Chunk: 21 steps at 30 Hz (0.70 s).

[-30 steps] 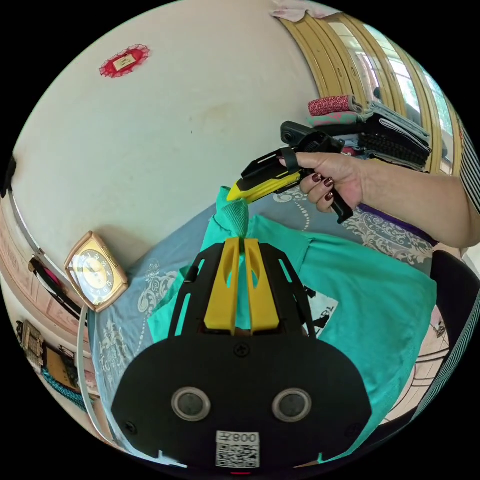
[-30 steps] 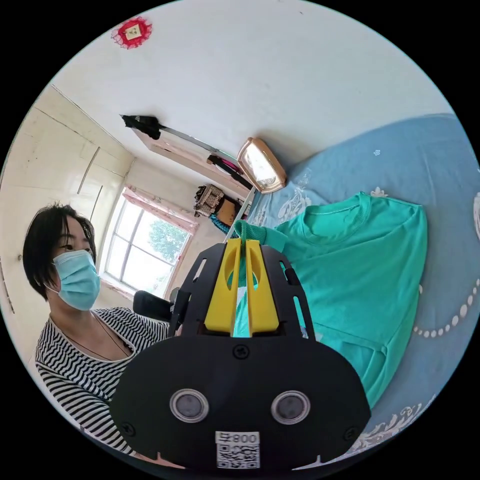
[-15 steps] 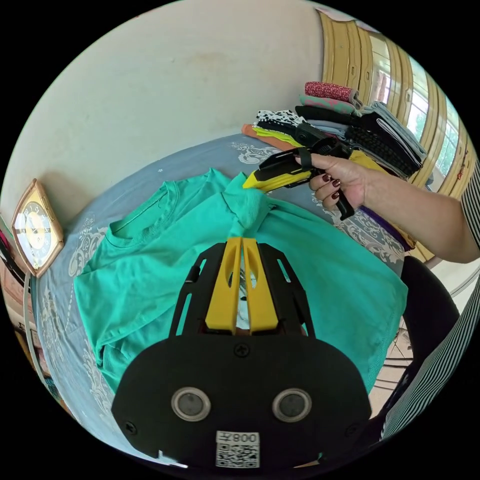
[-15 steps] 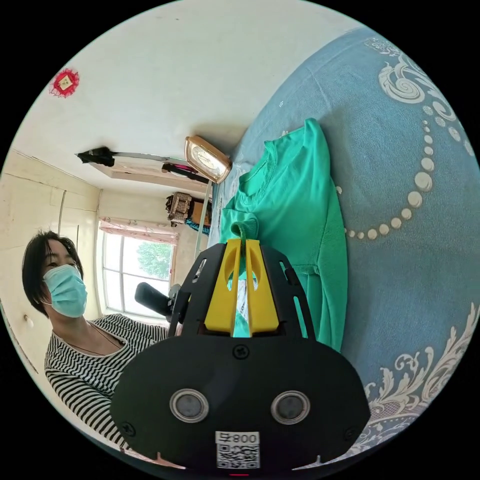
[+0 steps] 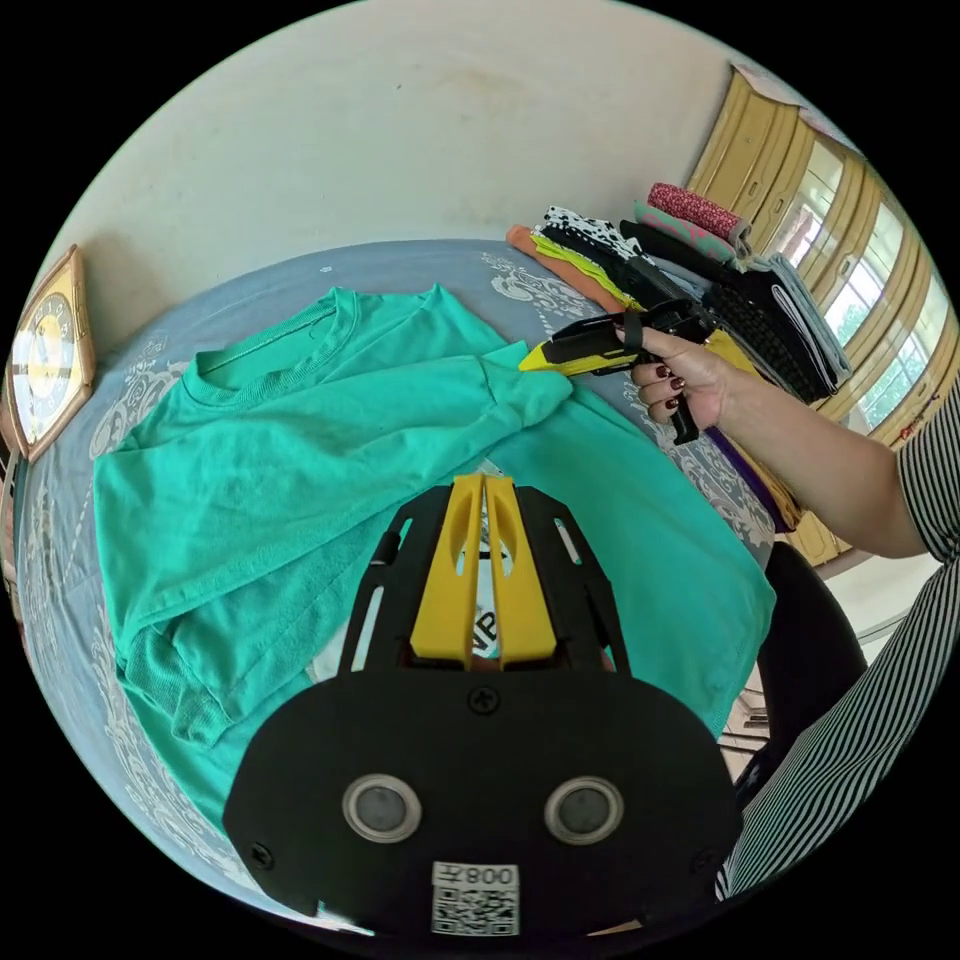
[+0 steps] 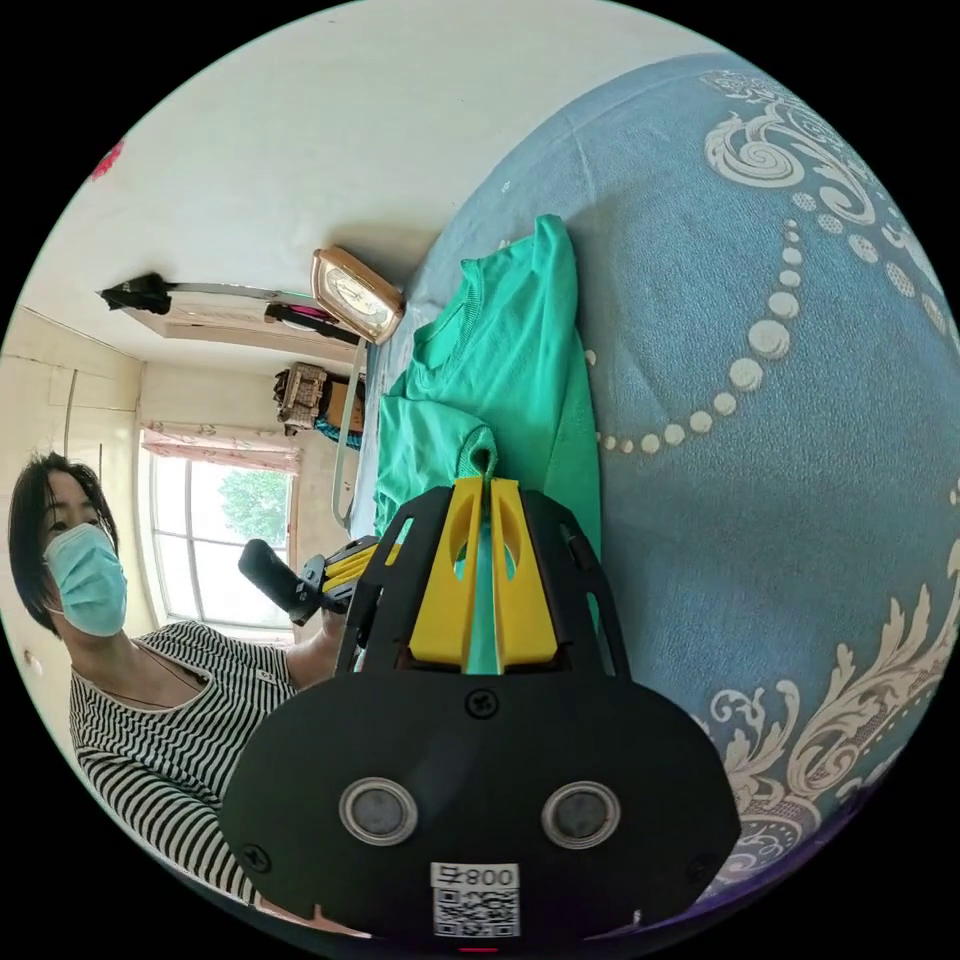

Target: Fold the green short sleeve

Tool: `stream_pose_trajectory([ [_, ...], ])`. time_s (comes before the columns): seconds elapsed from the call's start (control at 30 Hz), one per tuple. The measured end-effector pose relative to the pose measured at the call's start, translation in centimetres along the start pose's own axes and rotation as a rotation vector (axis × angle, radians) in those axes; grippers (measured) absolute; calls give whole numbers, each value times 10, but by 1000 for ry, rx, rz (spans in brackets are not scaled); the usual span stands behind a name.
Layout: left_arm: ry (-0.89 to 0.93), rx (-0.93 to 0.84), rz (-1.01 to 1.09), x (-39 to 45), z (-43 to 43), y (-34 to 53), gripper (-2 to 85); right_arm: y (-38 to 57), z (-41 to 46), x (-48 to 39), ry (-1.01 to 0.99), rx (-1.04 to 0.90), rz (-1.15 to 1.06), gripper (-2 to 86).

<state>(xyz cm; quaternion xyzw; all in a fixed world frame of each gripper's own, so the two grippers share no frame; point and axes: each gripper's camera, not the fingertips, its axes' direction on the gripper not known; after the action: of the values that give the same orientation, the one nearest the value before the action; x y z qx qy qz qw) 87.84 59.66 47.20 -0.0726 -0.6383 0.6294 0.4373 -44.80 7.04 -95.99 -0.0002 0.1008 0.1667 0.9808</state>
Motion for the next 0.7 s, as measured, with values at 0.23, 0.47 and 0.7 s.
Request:
stream_pose_trajectory([
  [0.23, 23, 25, 26, -15, 41, -7, 3, -21, -30, -41, 81, 13, -64, 10],
  [0.47, 88, -36, -9, -44, 84, 27, 2, -35, -43, -58, 112, 41, -17, 7],
  [0.7, 105, -34, -61, -87, 104, 84, 5, -45, -39, -137, 186, 126, -98, 1],
])
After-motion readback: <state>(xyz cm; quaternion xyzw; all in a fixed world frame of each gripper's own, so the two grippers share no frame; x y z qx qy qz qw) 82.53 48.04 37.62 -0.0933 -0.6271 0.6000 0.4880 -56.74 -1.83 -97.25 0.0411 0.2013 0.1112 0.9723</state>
